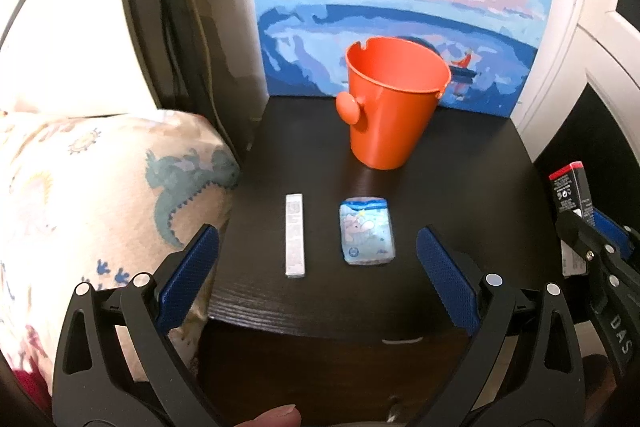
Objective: Collect trash
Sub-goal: 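Lift the black box with the right gripper toward the orange bucket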
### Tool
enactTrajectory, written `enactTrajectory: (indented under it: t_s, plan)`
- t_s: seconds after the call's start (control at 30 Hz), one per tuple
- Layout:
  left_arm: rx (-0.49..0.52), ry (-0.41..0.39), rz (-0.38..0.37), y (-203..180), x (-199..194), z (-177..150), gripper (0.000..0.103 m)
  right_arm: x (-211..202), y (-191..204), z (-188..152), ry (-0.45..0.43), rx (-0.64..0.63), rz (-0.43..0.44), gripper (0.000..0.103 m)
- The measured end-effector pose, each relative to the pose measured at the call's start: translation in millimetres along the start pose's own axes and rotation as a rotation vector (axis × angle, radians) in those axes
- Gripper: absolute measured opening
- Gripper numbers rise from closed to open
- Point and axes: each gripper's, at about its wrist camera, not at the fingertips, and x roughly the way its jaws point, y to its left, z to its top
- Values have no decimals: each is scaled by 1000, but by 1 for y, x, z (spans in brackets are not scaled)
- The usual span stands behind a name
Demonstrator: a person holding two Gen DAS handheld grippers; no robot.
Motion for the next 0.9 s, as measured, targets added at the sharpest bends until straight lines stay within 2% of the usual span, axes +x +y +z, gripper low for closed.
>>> enactTrajectory:
  t_s: [0.2, 0.47, 0.7, 0.9]
  plan:
    - [-5, 3, 0, 0, -2, -1, 97, -7, 4, 0, -8, -7, 14, 22]
    - [-18, -13, -1, 3, 3, 17, 97, -6, 5, 17, -28, -11, 26, 22]
    - [-19, -9, 0, 5, 15, 41, 97, 1, 10, 59, -67, -20, 68, 22]
    - [-19, -40, 16, 6, 27, 68, 97, 19, 23, 105, -105, -64, 91, 22]
